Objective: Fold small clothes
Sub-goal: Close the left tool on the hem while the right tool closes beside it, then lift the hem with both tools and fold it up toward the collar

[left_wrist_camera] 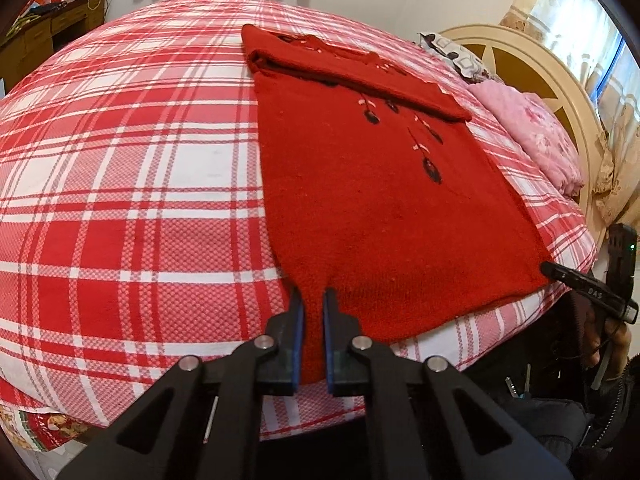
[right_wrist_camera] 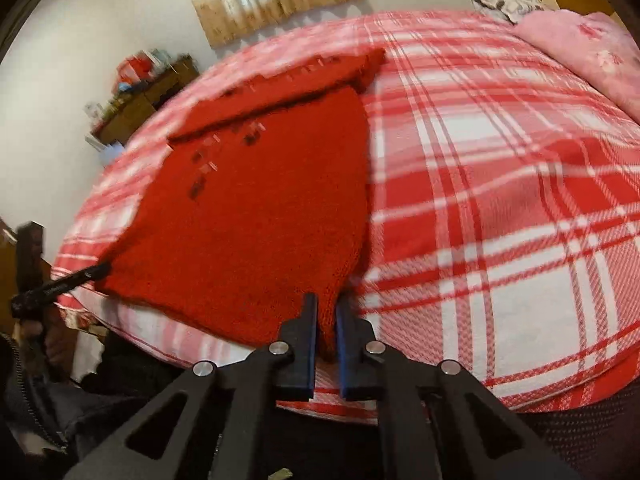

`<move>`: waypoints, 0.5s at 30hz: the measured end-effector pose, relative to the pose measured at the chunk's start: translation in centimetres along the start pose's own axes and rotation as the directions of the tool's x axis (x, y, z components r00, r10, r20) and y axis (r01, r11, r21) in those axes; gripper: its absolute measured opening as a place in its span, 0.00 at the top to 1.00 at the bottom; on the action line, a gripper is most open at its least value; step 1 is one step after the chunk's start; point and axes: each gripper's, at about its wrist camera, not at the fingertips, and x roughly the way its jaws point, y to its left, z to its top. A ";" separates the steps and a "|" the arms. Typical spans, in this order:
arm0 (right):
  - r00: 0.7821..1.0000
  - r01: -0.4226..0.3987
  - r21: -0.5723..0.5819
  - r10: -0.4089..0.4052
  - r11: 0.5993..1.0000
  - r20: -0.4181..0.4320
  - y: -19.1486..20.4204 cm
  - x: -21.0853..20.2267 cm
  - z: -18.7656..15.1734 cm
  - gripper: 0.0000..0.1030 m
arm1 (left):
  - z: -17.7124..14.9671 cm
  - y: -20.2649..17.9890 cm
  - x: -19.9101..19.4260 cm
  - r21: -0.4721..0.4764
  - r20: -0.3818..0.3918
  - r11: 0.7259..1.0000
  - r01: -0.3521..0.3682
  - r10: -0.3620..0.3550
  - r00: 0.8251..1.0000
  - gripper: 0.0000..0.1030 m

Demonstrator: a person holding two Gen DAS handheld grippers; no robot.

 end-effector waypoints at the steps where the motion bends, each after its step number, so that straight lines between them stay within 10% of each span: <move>1: 0.999 -0.025 -0.001 0.025 1.000 0.034 0.1 -0.7 0.2 0.93 | 0.0 0.0 -0.2 -0.002 0.007 1.000 0.006 -0.006 1.000 0.91; 15: 0.976 -0.076 0.041 0.066 0.996 0.207 -0.1 -3.4 2.4 0.93 | 2.0 -0.2 -2.0 0.013 0.103 0.999 0.049 -0.050 0.993 0.92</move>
